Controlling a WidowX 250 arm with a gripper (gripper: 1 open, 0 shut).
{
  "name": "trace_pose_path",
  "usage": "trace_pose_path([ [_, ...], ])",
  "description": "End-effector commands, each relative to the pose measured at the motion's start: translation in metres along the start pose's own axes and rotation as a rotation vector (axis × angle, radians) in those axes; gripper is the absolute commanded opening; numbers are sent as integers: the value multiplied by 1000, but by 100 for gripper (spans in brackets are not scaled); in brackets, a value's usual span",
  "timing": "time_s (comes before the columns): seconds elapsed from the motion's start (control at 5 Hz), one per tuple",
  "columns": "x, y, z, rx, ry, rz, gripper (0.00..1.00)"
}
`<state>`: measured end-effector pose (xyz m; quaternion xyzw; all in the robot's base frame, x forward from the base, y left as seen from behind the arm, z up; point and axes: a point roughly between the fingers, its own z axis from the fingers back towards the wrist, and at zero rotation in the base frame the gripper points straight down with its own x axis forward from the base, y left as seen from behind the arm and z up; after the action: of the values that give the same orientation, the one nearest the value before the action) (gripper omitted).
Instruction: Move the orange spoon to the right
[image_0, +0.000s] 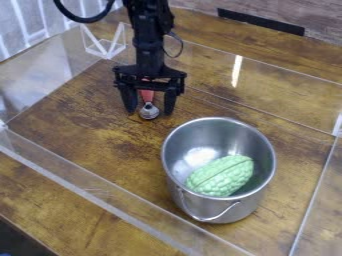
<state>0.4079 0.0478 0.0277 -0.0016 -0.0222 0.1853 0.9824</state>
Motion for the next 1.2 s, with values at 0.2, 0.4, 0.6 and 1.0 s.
trace_pose_path([
  [0.2,21,6,28,-40,-81,45,100],
  [0.4,23,6,25,-41,-79,50,100],
  [0.6,26,6,23,-39,-78,55,100],
  [1.0,30,7,22,-32,-74,63,100],
])
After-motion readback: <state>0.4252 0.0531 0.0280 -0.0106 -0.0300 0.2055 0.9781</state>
